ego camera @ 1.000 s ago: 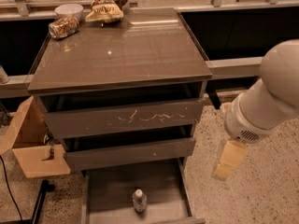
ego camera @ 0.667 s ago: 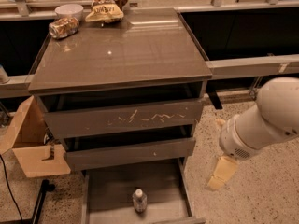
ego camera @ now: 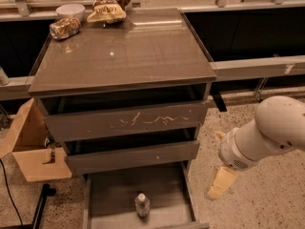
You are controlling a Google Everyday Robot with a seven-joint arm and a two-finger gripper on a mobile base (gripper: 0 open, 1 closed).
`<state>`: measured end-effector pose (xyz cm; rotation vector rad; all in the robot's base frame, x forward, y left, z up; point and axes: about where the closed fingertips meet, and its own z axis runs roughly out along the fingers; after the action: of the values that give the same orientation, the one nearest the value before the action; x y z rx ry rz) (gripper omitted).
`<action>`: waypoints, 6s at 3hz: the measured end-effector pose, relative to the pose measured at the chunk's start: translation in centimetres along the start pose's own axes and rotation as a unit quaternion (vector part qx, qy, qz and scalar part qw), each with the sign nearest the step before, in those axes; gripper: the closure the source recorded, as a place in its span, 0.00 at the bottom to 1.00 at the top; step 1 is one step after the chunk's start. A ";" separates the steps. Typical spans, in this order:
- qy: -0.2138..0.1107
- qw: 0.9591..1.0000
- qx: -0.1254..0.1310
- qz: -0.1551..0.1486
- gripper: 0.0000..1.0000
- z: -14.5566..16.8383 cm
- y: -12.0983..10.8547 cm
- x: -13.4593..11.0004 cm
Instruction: Pick blue plastic bottle from bottom drawer and place on counter
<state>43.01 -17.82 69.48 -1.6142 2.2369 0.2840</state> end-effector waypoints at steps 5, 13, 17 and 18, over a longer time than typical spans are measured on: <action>-0.026 0.999 -0.041 0.014 0.00 18.0 -2.2 4.8; -0.320 0.926 -0.200 -0.001 0.00 32.9 -2.0 7.0; -0.346 0.911 -0.224 0.008 0.00 39.8 -1.5 8.9; -0.357 0.907 -0.223 -0.002 0.00 41.3 -1.5 8.8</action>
Offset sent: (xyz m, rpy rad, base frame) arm 0.0248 0.0101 -0.1096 -0.0174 0.0865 -0.0409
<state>49.21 -10.69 28.27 -1.3802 1.6541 1.2386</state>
